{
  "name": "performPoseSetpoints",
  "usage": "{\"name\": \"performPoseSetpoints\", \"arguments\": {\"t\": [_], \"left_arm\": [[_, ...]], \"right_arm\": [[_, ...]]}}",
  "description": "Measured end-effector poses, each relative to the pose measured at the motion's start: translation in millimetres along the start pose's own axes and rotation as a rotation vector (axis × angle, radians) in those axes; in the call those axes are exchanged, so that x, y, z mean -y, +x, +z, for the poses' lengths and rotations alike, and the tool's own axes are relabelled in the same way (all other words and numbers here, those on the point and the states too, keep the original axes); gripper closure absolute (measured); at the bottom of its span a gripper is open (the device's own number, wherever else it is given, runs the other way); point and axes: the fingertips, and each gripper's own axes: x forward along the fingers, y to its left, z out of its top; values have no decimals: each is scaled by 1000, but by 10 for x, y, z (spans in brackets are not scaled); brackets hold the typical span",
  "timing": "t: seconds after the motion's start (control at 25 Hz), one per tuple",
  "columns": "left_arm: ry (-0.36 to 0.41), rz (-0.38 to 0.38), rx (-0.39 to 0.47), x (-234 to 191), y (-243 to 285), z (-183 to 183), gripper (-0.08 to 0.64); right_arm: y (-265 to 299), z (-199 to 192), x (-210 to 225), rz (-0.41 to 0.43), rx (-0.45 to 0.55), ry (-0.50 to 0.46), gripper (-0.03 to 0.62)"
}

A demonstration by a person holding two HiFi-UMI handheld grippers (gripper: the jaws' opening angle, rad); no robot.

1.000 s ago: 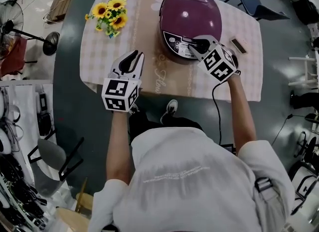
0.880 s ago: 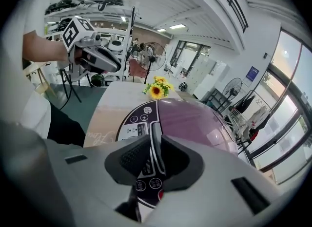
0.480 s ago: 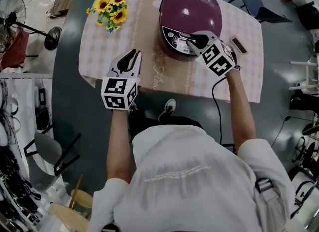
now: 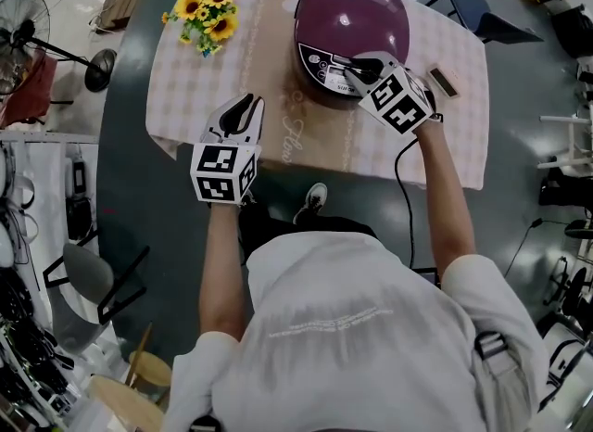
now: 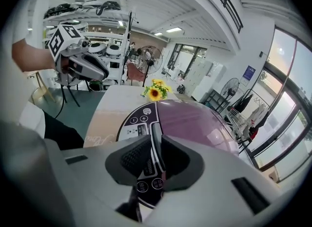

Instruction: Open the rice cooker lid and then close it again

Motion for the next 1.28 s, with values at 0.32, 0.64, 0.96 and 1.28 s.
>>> {"name": "performPoseSetpoints", "arguments": {"t": [0.32,0.64,0.96,1.28], "left_arm": [[4,6,-7,61,-43,-34,491],[7,7,-21,115,-83,-110,491],[3,12,-27,147,-152,-191,491],[13,10,-34,160,-196,-212,491]], "right_arm": [[-22,15,16,-23,15,13,522],[-28,25,4,-63,25,13,529],[-12,12,-1,-74,11,27,537],[0,2,-6,-102,3,24,541]]}}
